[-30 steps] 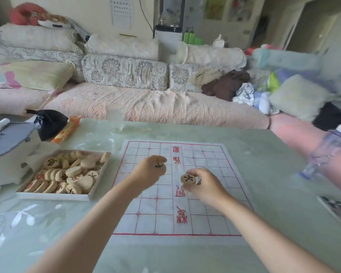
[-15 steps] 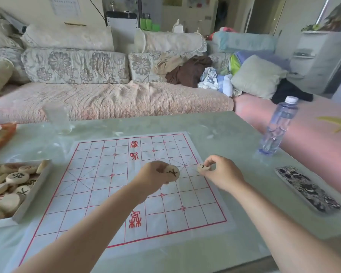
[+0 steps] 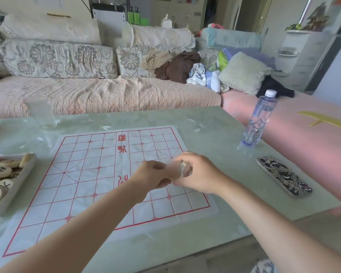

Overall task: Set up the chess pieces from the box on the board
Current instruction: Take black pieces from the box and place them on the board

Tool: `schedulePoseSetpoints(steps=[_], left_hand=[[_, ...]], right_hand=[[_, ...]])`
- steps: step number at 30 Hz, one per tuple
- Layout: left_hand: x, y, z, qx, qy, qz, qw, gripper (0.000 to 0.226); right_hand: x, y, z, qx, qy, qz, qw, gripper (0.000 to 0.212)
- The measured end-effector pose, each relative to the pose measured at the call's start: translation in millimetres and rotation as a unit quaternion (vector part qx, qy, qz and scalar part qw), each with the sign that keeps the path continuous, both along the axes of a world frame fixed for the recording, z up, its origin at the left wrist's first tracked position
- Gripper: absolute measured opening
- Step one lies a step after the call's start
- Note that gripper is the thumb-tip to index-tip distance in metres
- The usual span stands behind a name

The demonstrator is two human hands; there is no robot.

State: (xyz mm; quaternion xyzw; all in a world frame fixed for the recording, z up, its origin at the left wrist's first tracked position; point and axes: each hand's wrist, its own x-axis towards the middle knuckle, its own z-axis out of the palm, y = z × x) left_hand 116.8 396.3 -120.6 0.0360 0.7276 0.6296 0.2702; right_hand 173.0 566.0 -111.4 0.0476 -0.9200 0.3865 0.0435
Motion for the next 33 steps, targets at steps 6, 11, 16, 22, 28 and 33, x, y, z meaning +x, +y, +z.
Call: schedulePoseSetpoints(steps=[6,11,16,22,28,33], left_hand=[[26,11,-9,-0.033,0.060,-0.072,0.995,0.027],[34,1,-23,-0.334,0.469,-0.168,0.800,0.024],[43,-2,-36,-0.398,0.495,-0.226,0.739,0.039],[48,-7,-43,-0.387,0.504,-0.216,0.742,0.039],[48,-35,-40,-0.330,0.522,-0.162,0.770,0.032],[37,-86,-29,-0.348,0.506,-0.121,0.780,0.021]], right_hand=[[27,10,-4,0.007,0.020,-0.042,0.999,0.026],[61,42,-13,0.154,-0.043,-0.090,0.983,0.029],[84,52,-27,0.164,-0.039,-0.108,0.980,0.031],[92,43,-33,0.181,-0.050,-0.099,0.977,0.032],[79,18,-13,0.173,-0.010,-0.107,0.979,0.014],[55,-31,-4,0.148,0.005,-0.056,0.987,0.008]])
